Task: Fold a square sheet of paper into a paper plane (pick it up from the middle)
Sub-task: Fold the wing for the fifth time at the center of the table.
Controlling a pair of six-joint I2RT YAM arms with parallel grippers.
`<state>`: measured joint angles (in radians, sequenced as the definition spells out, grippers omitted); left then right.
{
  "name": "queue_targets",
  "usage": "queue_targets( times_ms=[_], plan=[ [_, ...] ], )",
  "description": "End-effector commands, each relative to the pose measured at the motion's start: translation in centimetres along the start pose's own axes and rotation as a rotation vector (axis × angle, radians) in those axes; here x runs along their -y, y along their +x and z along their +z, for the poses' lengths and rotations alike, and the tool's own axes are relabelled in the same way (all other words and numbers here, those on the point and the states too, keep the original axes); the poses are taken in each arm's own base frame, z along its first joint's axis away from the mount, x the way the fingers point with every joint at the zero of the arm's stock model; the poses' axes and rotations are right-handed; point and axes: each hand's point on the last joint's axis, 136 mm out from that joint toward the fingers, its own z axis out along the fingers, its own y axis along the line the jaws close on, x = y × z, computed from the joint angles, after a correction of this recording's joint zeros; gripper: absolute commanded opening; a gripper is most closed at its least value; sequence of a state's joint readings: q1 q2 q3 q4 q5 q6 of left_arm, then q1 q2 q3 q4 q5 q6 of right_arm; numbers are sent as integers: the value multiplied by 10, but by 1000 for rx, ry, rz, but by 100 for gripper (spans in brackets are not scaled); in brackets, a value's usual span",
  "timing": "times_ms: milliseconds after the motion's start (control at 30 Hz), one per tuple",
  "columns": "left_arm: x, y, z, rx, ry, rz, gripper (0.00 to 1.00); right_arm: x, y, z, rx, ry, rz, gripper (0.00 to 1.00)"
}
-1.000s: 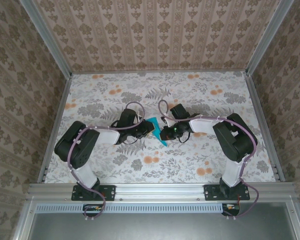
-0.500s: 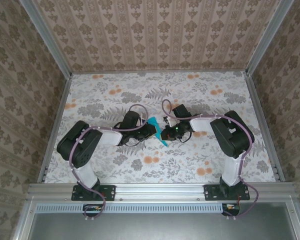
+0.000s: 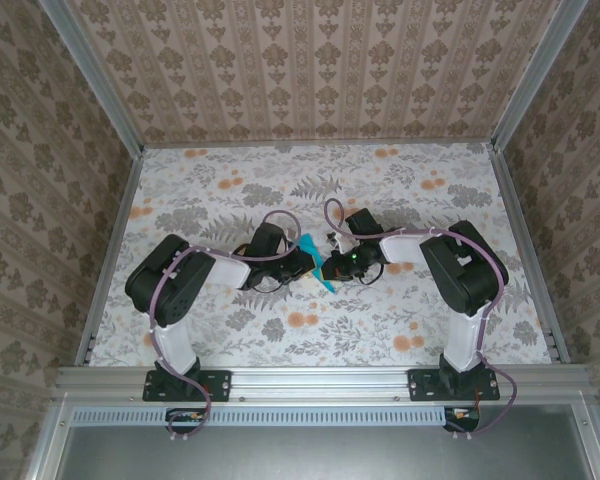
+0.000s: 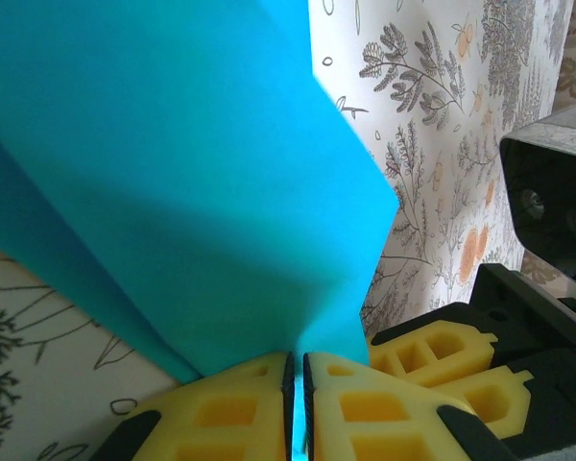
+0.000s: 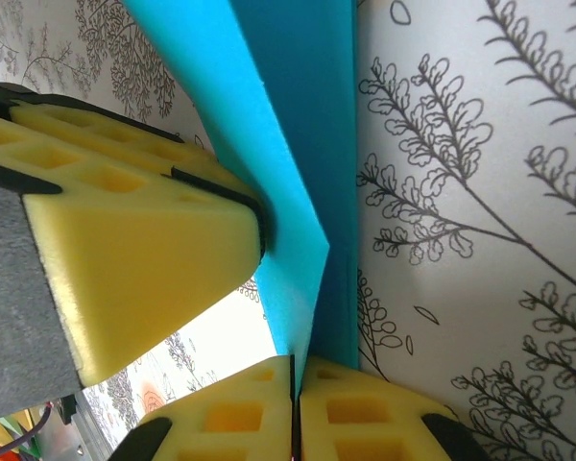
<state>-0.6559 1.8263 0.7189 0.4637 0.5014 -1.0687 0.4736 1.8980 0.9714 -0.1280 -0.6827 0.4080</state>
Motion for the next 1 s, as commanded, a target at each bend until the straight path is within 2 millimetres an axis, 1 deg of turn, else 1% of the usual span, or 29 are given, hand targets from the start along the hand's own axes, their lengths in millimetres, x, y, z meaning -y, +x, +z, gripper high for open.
queue_targets(
  times_ms=[0,100,233,367,500,667,767,967],
  plan=[
    [-9,4,6,-11,-36,-13,14,7,11,4,-49,13,38,12],
    [-16,6,5,-16,-65,-26,13,1,9,0,-45,1,28,17],
    [-24,8,4,-21,-98,-39,12,-8,6,-11,-27,-7,19,25],
    [-27,10,3,-26,-111,-41,12,-13,9,-19,-26,-14,11,28],
    [-29,11,3,-28,-117,-44,12,-13,17,-22,-45,-9,14,27],
    [-30,12,2,-28,-121,-47,11,-3,27,-19,-75,14,36,22],
    [-31,12,2,-30,-126,-50,11,0,29,-15,-87,18,43,17],
    [-34,13,3,-30,-138,-57,11,7,29,-7,-105,28,49,14]
  ],
)
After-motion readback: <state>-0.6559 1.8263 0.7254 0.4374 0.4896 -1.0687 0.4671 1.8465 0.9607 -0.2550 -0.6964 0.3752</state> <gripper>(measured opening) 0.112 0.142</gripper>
